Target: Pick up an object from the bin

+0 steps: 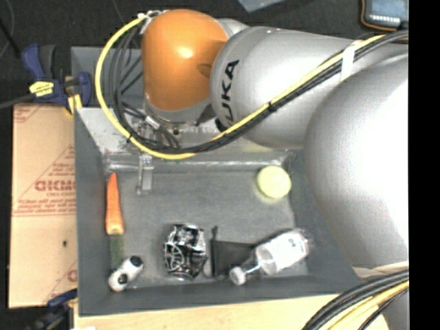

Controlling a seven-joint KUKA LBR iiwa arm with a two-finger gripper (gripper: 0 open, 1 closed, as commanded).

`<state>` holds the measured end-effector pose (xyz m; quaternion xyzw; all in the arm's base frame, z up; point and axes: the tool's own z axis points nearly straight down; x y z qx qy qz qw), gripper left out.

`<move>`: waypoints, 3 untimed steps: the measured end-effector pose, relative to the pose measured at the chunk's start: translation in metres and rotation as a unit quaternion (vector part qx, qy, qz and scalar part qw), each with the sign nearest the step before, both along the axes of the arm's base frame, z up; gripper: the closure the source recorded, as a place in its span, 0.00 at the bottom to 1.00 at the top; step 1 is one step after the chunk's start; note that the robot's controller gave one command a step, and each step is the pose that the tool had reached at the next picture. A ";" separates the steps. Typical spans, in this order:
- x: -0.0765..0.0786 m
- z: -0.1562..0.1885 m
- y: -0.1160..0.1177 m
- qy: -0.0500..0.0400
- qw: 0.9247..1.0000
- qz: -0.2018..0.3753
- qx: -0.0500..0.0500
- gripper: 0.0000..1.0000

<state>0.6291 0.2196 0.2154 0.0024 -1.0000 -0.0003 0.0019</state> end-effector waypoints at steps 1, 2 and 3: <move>0.000 0.005 -0.001 -0.003 1.000 -0.002 0.000 0.00; -0.023 0.030 -0.028 0.004 0.997 0.083 0.000 0.00; -0.029 0.067 -0.058 -0.008 0.985 0.173 -0.001 0.00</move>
Offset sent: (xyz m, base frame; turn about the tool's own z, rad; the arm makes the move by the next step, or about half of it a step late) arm -0.0506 -0.0719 0.0797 -0.3672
